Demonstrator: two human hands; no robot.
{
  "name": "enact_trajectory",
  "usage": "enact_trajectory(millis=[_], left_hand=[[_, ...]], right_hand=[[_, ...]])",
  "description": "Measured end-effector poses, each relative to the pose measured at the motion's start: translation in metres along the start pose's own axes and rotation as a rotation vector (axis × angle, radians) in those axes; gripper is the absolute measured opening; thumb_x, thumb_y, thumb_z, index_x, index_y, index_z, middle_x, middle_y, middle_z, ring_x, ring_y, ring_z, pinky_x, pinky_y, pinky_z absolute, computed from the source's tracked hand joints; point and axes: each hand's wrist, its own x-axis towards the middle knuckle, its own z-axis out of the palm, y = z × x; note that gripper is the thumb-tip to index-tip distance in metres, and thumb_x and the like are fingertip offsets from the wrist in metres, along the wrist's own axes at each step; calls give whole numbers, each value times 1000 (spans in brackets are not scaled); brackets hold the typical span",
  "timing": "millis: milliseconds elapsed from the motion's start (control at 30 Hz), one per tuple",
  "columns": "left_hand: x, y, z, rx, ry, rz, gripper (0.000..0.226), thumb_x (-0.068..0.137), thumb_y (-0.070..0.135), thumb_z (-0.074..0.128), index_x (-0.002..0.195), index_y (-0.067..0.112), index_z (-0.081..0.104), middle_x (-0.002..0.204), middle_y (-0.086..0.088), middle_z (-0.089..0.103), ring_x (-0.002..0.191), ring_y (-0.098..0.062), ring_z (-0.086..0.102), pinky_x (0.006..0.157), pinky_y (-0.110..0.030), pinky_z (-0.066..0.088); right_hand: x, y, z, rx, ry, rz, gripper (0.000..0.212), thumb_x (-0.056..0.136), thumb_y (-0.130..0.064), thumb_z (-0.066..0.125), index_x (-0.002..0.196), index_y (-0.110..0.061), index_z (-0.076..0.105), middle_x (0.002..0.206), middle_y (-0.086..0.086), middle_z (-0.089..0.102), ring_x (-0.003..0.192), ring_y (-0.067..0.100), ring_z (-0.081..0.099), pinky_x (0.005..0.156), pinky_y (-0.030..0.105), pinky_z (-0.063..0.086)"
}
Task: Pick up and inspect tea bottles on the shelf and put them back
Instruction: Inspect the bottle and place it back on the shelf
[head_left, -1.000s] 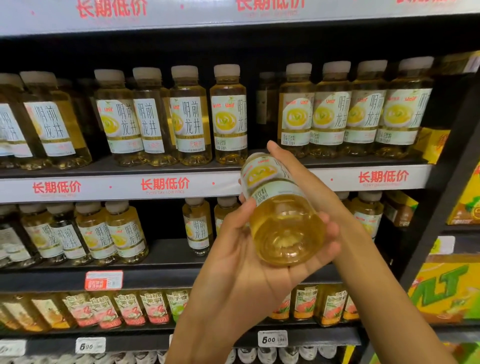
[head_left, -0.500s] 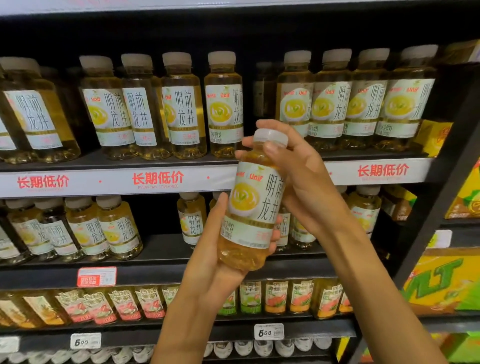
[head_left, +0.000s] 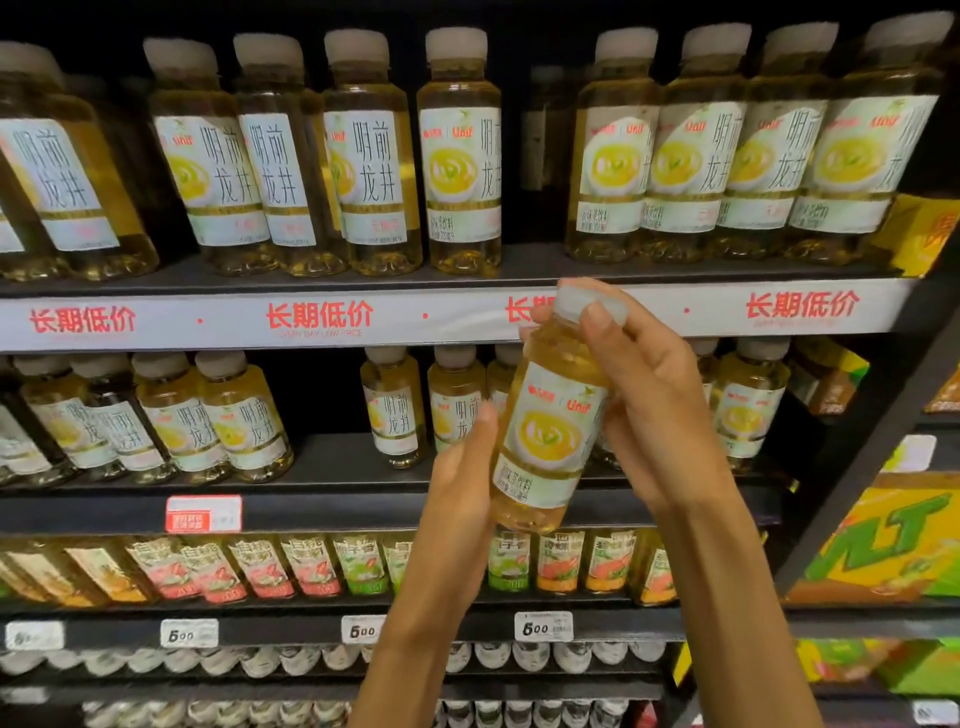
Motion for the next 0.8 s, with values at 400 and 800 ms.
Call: enact_trajectory(millis=[400,800], left_hand=[[2,-6,-2,-217,59,113,38,102,35,40,132,15,51,129,-13,61,122,-27,57,103,-44,44],[-5,13,-3,-223,276,474,34,97,23,38,96,29,71,98,9,69,98,-6,65,76,-18,52]], right_hand=[[-28,3,-12,13,-190,-157,47,79,-25,70,124,-15,57,127,6,60,115,22,57,88,30,50],[-35,22,-23,485,-170,-79,31,69,-1,50,95,-13,61,104,3,69,114,24,62,87,36,54]])
